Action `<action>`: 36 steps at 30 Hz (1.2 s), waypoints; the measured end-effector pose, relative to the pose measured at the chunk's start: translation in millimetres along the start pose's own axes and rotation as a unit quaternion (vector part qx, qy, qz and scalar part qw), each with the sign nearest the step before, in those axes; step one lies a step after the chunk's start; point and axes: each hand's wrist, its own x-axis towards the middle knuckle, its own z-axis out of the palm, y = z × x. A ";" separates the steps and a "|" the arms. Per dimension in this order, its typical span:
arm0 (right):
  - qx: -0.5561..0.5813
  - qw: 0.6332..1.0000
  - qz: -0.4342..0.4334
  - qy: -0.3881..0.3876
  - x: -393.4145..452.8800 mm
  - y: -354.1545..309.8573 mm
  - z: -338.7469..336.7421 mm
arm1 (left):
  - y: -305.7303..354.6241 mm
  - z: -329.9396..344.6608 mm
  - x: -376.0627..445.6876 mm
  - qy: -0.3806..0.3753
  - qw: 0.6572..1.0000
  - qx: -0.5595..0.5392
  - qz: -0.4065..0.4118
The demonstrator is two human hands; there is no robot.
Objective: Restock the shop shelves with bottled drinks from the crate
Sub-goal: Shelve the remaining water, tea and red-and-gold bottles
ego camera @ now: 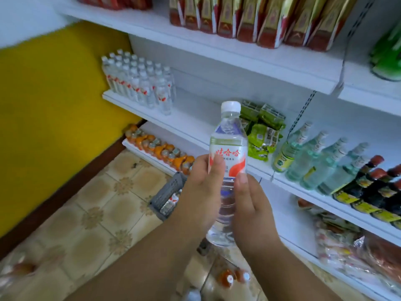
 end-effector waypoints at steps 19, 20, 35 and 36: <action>-0.125 0.979 -0.109 -0.116 55.1 -102.0 278.4 | 13.4 -308.1 39.8 0.085 0.992 0.009 0.090; -0.127 0.979 -0.114 -0.111 64.0 -108.8 303.2 | 12.7 -333.1 47.0 0.084 0.992 0.015 0.097; -0.322 0.911 -0.136 -0.221 192.2 -165.6 405.0 | 0.3 -459.8 160.2 -0.079 0.991 0.067 0.080; -0.335 0.906 -0.131 -0.225 203.0 -164.5 405.7 | -0.5 -461.9 172.1 -0.089 0.990 0.075 0.080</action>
